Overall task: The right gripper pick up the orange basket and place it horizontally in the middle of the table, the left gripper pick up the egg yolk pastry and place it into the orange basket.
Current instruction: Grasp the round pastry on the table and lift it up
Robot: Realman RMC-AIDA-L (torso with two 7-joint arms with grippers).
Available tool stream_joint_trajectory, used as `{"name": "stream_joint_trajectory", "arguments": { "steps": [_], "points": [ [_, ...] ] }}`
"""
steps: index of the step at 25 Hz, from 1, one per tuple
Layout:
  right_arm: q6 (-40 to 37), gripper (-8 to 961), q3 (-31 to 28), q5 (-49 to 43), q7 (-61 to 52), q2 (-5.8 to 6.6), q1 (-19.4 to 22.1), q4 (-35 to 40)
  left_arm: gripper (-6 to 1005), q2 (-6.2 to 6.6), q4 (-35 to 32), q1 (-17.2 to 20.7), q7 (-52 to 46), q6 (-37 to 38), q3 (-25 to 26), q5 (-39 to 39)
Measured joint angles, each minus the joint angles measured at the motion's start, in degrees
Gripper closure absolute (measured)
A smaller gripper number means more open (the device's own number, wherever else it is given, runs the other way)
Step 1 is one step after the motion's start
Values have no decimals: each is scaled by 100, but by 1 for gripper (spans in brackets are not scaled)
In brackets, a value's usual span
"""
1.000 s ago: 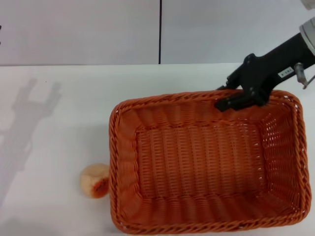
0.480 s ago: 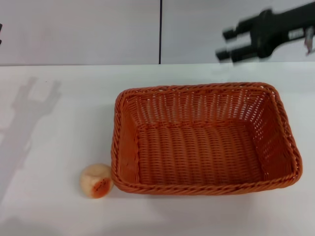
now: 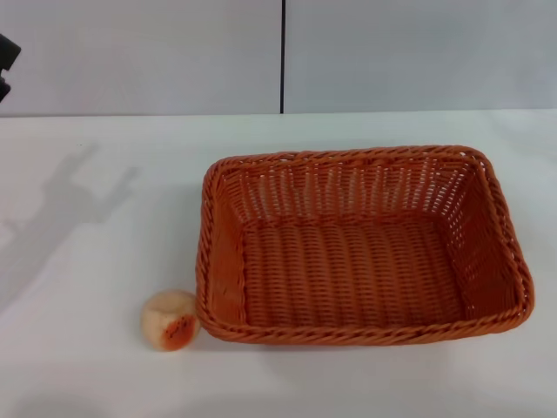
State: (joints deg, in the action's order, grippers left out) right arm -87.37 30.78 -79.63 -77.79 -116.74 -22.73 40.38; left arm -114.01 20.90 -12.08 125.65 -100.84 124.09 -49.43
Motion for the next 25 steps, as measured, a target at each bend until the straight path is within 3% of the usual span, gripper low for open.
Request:
{"name": "stream_joint_trajectory", "arguments": {
  "steps": [1,5,8,14,21,25],
  "points": [
    [-8,345,-37,410,268,-20,185,-271,166,0,0,0,0,0,0,0],
    [-115,345,-301,1525,901,-78,709,-1259,166,313,173,49,-125,-194,-94,-668],
    [-270,345,-506,1814,1100,-82,924,-1693,166,475,215,55,-145,-300,-65,-1327],
    [-568,345,-1041,1877,1125,-123,1085,-1791,166,671,218,65,-219,-400,-50,-2646],
    [-783,345,-1482,1901,1074,-121,1053,-1810,166,655,221,165,-229,-300,-36,-3169],
    [-771,345,-1514,1906,1078,-139,967,-1819,166,532,222,256,-217,85,-36,-3579]
  ]
}}
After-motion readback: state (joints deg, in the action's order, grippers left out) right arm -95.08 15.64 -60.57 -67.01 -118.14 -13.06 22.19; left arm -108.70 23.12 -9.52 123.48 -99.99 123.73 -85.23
